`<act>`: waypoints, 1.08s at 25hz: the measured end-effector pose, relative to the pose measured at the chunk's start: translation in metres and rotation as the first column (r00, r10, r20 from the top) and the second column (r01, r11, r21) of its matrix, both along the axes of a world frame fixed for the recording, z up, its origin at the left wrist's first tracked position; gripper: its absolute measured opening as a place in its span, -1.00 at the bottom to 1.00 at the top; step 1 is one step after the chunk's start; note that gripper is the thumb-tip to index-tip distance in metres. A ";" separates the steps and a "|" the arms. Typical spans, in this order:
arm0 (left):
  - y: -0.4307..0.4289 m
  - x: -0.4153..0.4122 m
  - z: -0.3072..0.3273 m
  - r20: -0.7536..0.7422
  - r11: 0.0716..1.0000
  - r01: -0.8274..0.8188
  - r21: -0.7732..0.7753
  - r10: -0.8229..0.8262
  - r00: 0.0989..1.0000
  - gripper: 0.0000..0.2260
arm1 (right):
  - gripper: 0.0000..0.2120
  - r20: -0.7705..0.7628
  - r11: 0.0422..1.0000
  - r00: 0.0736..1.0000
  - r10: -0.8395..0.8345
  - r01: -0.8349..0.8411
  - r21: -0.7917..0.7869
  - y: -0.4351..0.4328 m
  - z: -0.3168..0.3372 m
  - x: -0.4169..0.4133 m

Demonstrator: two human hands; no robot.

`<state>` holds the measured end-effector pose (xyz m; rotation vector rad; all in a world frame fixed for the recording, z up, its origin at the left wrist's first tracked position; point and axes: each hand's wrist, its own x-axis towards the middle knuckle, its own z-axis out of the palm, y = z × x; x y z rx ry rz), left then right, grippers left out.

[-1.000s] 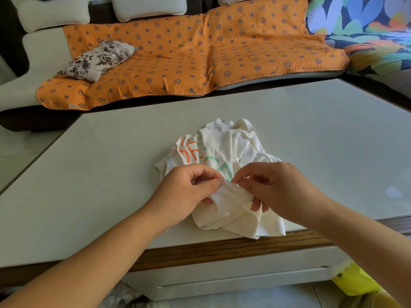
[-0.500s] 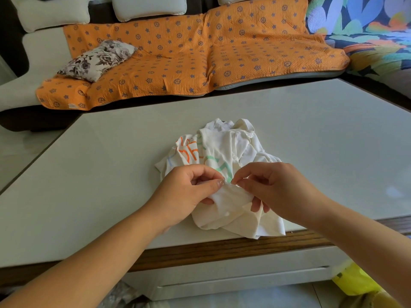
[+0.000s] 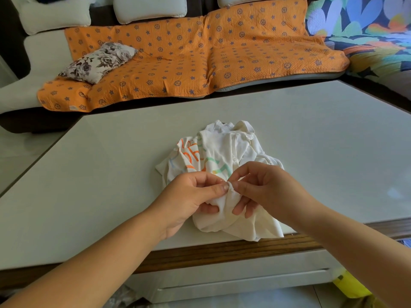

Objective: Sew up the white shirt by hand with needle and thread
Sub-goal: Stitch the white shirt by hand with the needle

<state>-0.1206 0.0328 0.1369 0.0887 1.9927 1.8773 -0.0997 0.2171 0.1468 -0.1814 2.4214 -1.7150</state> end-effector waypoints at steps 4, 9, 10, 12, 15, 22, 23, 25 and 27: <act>0.001 -0.001 -0.001 0.017 0.999 -0.028 -0.018 0.029 0.999 -0.82 | -0.80 -0.063 0.997 0.997 0.042 -0.038 0.073 -0.006 0.003 0.003; 0.002 0.000 -0.002 -0.036 0.996 -0.051 -0.067 0.049 0.998 -0.96 | -0.89 -0.132 0.993 0.990 0.055 -0.040 0.113 -0.008 0.000 0.008; 0.003 0.000 -0.002 -0.047 0.995 -0.053 -0.081 0.049 0.998 -0.95 | -0.90 -0.127 0.992 0.990 0.055 -0.040 0.118 -0.008 0.001 0.008; 0.002 0.000 -0.003 -0.060 0.994 -0.051 -0.095 0.046 0.997 -0.90 | -0.91 -0.102 0.992 0.993 0.057 -0.045 0.118 -0.008 0.002 0.007; 0.002 0.001 -0.003 -0.079 0.993 -0.039 -0.110 0.031 0.996 -0.80 | -0.95 -0.043 0.994 0.997 0.061 -0.057 0.091 -0.007 0.005 0.005; 0.001 -0.001 -0.003 -0.096 0.992 -0.050 -0.117 0.038 0.995 -0.76 | -0.88 -0.020 0.997 0.997 0.074 -0.074 0.020 -0.005 0.006 0.004; 0.001 -0.001 -0.003 -0.092 0.992 -0.050 -0.118 0.039 0.995 -0.74 | -0.89 -0.018 0.997 0.997 0.074 -0.074 0.009 -0.005 0.005 0.004; 0.001 0.000 -0.003 -0.087 0.992 -0.044 -0.121 0.034 0.996 -0.71 | -0.90 0.005 0.997 0.997 0.080 -0.080 0.002 -0.005 0.005 0.004; 0.001 0.000 -0.002 -0.079 0.993 -0.032 -0.115 0.023 0.997 -0.73 | -0.91 0.029 0.997 0.997 0.077 -0.077 0.005 -0.006 0.006 0.004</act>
